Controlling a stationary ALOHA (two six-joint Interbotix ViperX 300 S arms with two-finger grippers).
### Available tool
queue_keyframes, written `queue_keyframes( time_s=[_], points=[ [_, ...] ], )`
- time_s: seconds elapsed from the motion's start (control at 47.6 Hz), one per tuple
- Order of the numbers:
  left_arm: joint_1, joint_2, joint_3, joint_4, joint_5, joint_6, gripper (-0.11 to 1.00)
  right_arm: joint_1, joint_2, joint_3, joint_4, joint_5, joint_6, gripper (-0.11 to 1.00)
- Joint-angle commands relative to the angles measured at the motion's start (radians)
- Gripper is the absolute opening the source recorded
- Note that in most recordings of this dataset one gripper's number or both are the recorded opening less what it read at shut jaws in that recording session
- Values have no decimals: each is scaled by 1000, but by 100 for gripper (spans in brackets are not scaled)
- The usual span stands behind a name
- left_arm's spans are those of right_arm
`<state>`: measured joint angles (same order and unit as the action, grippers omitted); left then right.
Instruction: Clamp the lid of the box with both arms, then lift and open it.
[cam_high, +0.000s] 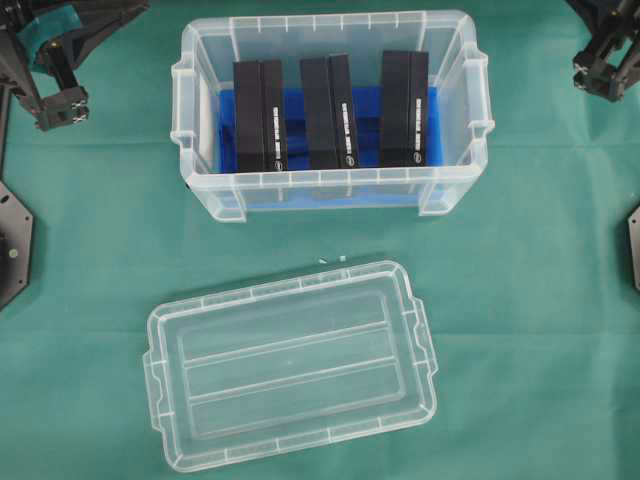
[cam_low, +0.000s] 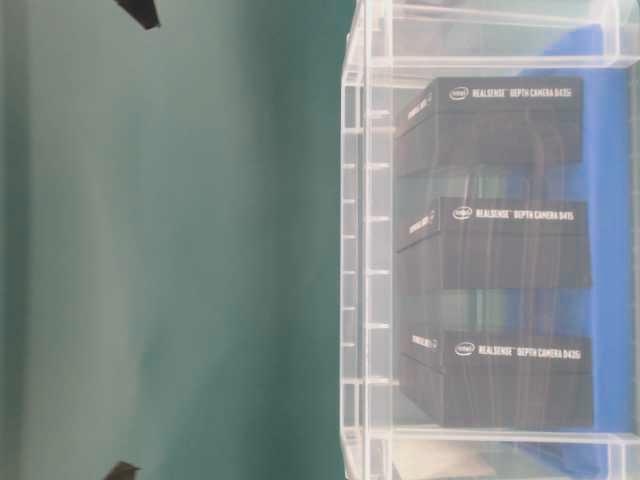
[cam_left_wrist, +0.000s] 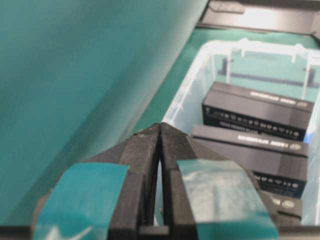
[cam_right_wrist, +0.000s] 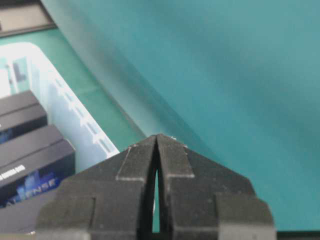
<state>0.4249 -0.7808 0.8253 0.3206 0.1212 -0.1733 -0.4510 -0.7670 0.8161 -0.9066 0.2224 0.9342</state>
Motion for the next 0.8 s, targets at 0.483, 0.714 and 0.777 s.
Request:
queue_keyframes(
  time_s=[0.483, 0.714, 0.777],
  points=[
    [48, -5, 78, -2, -95, -77, 1, -23, 0, 21, -5, -48, 2, 0],
    [48, -34, 86, -2, -95, -78, 1, -25, 2, 23, -5, -49, 3, 0],
    [48, -41, 87, -2, -94, -78, 1, -25, 2, 23, -3, -48, 3, 0]
  ],
)
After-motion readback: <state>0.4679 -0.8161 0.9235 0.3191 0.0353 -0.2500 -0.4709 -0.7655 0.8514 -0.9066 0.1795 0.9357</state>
